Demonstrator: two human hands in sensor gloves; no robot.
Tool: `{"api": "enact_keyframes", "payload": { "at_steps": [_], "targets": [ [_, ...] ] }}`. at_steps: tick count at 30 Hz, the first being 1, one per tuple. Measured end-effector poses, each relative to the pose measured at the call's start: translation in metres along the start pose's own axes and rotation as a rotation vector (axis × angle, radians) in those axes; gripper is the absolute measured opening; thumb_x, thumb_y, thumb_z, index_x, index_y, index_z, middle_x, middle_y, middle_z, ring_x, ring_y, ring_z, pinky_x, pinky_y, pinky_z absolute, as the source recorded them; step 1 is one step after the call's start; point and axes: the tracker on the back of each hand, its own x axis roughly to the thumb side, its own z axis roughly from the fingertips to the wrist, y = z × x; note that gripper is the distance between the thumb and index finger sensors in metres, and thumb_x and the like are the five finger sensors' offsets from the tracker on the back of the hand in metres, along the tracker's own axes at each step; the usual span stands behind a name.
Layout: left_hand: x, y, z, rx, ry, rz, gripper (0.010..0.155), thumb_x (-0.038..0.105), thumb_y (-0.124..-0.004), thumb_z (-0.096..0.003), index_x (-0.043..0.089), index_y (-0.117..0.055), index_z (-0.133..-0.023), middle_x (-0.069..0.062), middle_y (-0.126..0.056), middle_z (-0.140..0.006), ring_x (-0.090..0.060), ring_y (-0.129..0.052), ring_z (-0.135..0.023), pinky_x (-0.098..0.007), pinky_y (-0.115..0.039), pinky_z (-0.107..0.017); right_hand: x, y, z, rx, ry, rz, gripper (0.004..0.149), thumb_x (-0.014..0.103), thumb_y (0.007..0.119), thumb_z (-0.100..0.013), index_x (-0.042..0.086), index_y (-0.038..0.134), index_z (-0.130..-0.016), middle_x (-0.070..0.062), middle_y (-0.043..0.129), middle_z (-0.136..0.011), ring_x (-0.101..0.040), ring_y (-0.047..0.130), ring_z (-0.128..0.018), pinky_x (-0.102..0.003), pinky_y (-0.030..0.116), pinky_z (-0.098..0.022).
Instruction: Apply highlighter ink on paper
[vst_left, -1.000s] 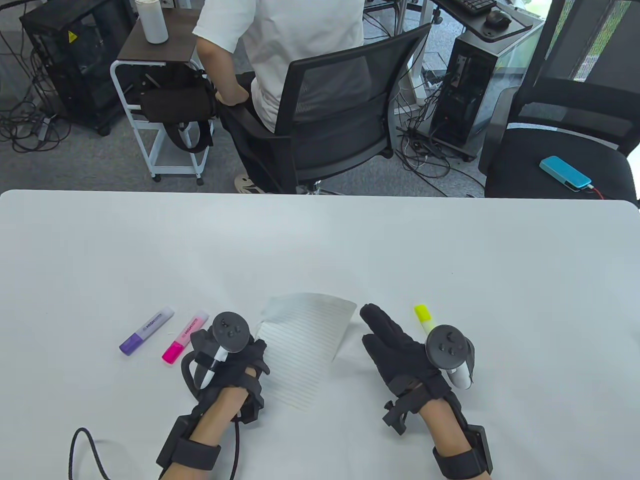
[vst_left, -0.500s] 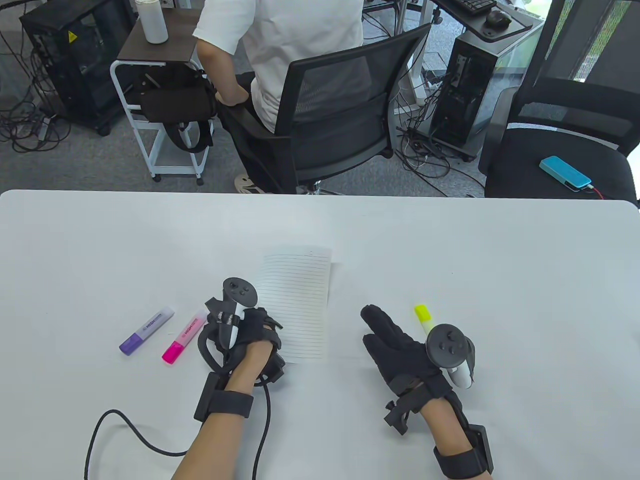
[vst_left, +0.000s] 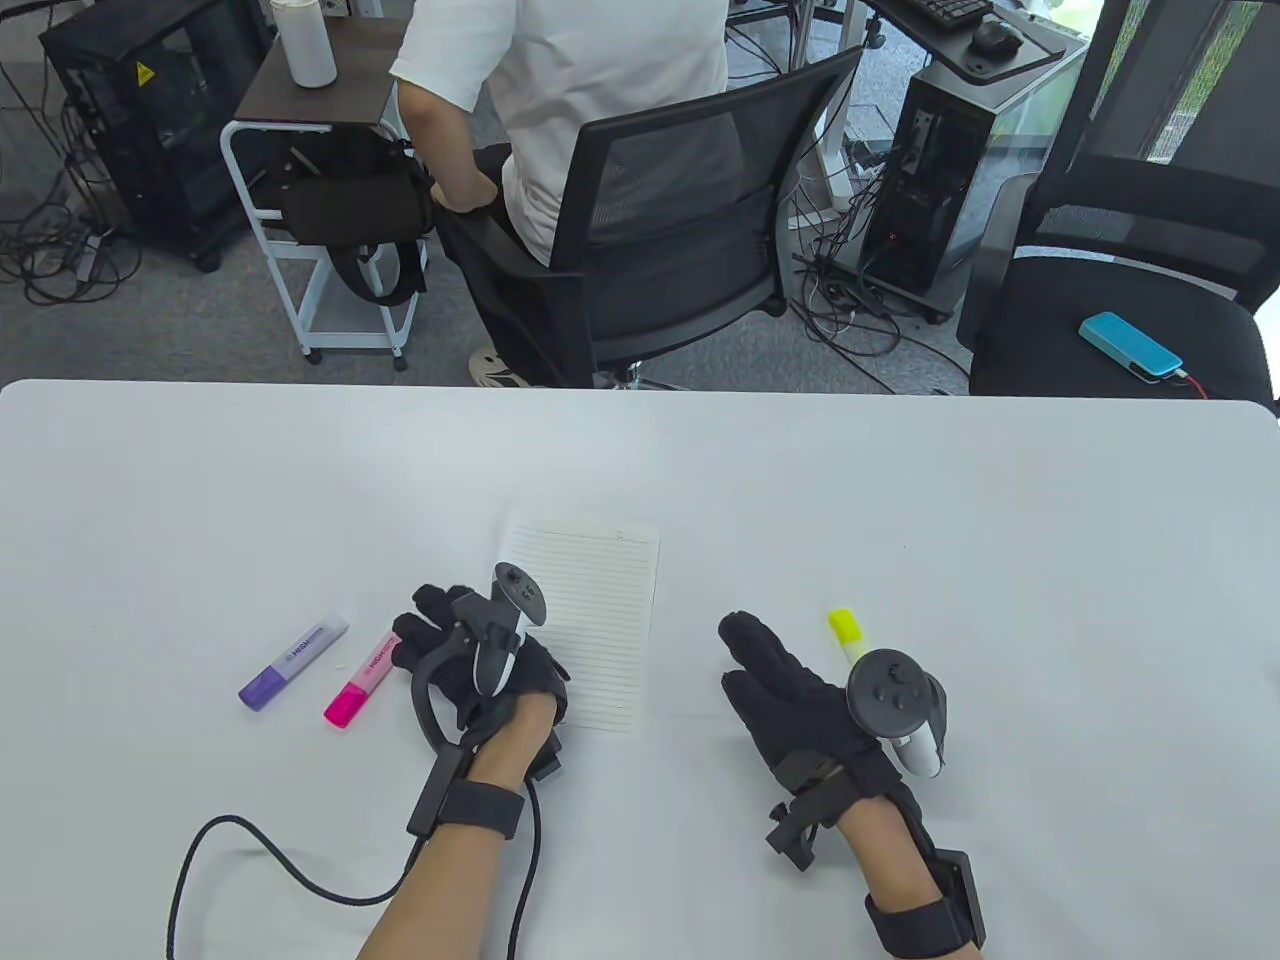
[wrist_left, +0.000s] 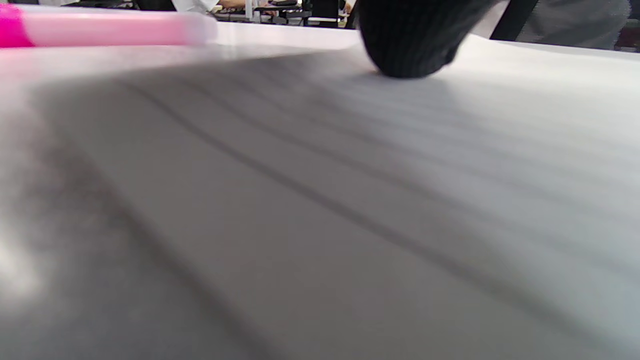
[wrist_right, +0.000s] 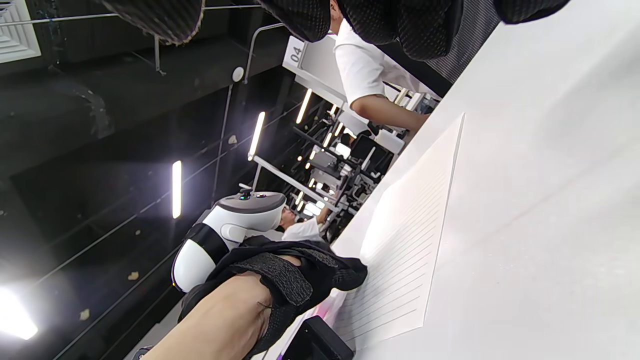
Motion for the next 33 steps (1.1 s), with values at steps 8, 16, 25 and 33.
{"api": "enact_keyframes", "payload": {
  "at_steps": [8,16,25,33],
  "targets": [
    [0.003,-0.001,-0.003,-0.080,-0.073,-0.022,0.056,0.039,-0.073,-0.0491,0.039,-0.057,-0.103,0.003,-0.046,-0.117,-0.045,-0.049,-0.107,-0.067,-0.042,-0.073,-0.001,0.001,0.000,0.008,0.005,0.014,0.070,0.055,0.062,-0.056,0.015,0.045,-0.110,-0.025,0.040,-0.117,-0.055,0.050,-0.101,-0.077,0.044,-0.064],
    [-0.002,-0.003,-0.004,-0.085,-0.087,0.032,0.057,0.038,-0.074,-0.0485,0.036,-0.058,-0.103,0.002,-0.046,-0.116,-0.045,-0.049,-0.107,-0.066,-0.043,-0.073,-0.001,0.002,0.000,0.004,0.003,0.022,0.070,0.055,0.062,-0.056,0.015,0.044,-0.110,-0.025,0.038,-0.117,-0.055,0.051,-0.101,-0.077,0.044,-0.064],
    [-0.055,0.042,0.012,0.087,-0.134,0.107,0.060,0.041,-0.071,-0.0492,0.025,-0.061,-0.106,-0.009,-0.047,-0.117,-0.046,-0.041,-0.108,-0.067,-0.038,-0.074,-0.001,0.004,0.000,0.012,0.001,0.025,0.070,0.055,0.062,-0.056,0.015,0.044,-0.110,-0.025,0.038,-0.117,-0.055,0.051,-0.101,-0.077,0.044,-0.064],
    [-0.135,0.031,-0.002,-0.044,-0.070,-0.039,0.067,0.042,-0.070,-0.0491,0.016,-0.048,-0.107,-0.017,-0.021,-0.115,-0.046,-0.009,-0.105,-0.069,-0.019,-0.072,0.012,0.012,0.000,0.028,-0.051,0.026,0.070,0.056,0.062,-0.055,0.016,0.044,-0.110,-0.023,0.039,-0.118,-0.054,0.049,-0.102,-0.076,0.044,-0.064]
  ]
}}
